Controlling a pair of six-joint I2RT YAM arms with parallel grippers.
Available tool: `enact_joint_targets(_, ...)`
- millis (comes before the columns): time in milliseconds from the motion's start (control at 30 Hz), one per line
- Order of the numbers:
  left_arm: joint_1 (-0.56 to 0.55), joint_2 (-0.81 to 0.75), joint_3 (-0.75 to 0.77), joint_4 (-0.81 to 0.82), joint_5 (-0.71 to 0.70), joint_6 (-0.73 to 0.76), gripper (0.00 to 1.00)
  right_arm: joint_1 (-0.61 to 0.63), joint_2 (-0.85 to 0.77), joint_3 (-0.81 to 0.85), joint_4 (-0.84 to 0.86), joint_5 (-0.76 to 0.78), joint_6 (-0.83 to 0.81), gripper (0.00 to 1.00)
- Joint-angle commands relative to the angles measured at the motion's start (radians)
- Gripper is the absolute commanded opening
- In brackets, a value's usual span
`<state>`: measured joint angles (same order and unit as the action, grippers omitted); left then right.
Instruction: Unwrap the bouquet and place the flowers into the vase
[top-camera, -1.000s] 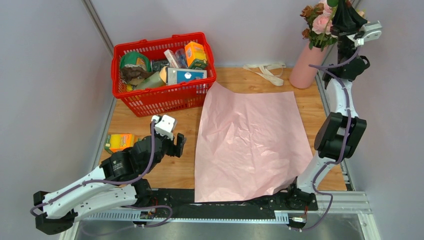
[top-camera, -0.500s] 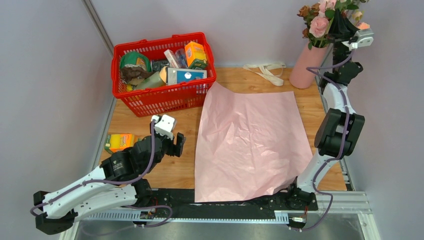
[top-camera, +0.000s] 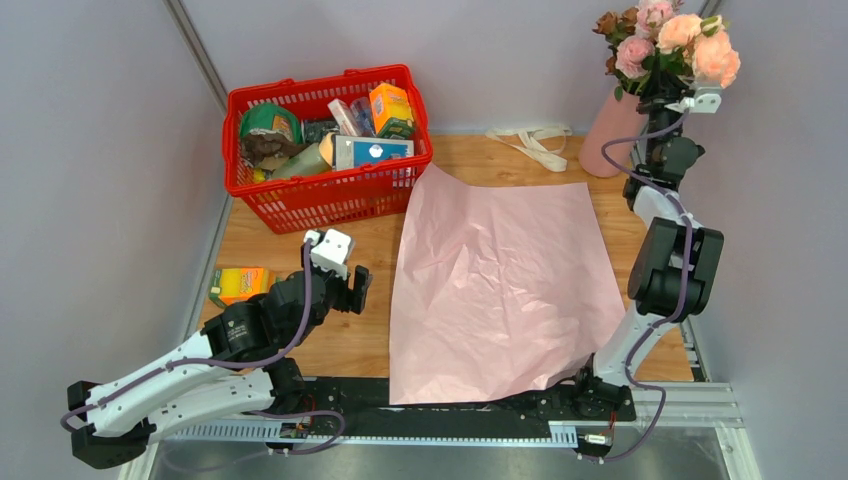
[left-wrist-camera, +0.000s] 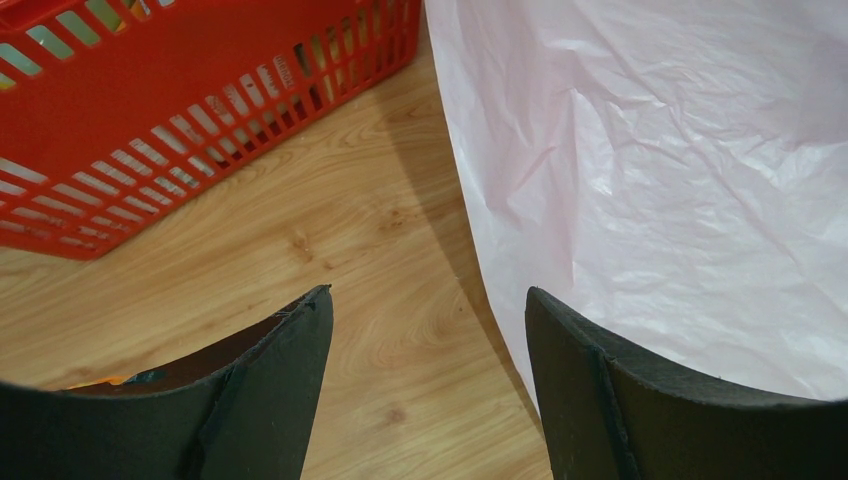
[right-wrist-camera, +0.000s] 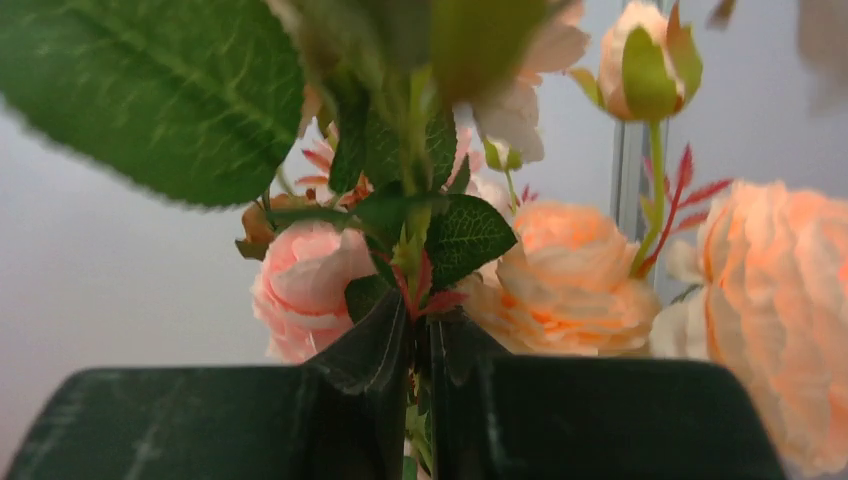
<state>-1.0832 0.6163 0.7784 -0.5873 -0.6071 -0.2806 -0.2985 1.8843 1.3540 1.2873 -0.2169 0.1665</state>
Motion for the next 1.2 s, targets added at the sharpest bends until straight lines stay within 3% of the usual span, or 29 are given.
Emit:
enact_joint_targets(0,0.002,0.003,0.007,0.021,-0.008,0.031,0.79,0.042,-0.074,-0.035,-0.292,0.164,-0.004,0.14)
enact_joint_targets(200,0.002,-0.029,0.009,0.024,-0.002,0.029,0.79,0.056,-0.094,-0.014,-0.491,0.188,0.036,0.19)
enact_joint_targets(333,0.002,-0.055,0.005,0.029,0.009,0.023,0.79,0.056,-0.120,0.059,-0.718,0.217,0.056,0.44)
enact_joint_targets(500,0.002,-0.075,0.002,0.030,0.021,0.020,0.79,0.056,-0.249,-0.051,-0.764,0.183,0.122,0.69)
enact_joint_targets(600,0.002,-0.081,0.001,0.027,0.027,0.015,0.79,0.058,-0.316,-0.069,-0.876,0.174,0.151,0.81)
enact_joint_targets(733,0.002,-0.095,-0.004,0.030,0.035,0.008,0.79,0.056,-0.424,-0.139,-0.976,0.191,0.205,0.87)
enact_joint_targets(833,0.002,-0.095,-0.008,0.029,0.041,0.004,0.79,0.058,-0.497,-0.170,-1.054,0.150,0.243,1.00)
enact_joint_targets(1167,0.002,-0.099,-0.004,0.018,0.041,-0.020,0.79,0.065,-0.747,-0.277,-1.407,-0.174,0.294,1.00)
